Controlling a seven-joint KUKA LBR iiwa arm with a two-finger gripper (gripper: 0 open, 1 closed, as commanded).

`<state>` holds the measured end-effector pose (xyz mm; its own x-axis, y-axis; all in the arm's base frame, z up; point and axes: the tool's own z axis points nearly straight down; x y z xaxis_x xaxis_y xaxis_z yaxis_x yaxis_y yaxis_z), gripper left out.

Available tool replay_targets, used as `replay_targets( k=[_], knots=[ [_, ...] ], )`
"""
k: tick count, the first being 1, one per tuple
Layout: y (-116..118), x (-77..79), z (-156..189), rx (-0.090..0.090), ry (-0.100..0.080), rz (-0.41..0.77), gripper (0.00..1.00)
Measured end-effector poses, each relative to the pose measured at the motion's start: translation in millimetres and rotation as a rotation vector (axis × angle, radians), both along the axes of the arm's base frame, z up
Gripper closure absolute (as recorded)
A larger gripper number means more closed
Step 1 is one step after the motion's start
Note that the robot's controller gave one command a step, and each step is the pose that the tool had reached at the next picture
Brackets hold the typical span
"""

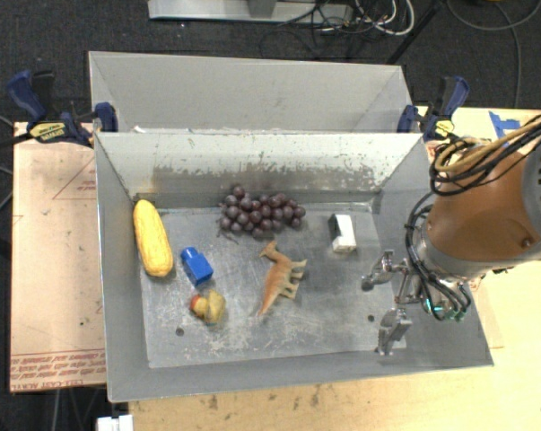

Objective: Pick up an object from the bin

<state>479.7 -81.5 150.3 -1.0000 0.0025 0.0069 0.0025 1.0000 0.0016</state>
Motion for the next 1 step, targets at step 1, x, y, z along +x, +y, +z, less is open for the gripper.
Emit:
replay_targets(
  k=[1],
  knots=[
    [0.3, 1.9, 3.0, -0.001, -0.007, 0.003, 0.00]
  ],
)
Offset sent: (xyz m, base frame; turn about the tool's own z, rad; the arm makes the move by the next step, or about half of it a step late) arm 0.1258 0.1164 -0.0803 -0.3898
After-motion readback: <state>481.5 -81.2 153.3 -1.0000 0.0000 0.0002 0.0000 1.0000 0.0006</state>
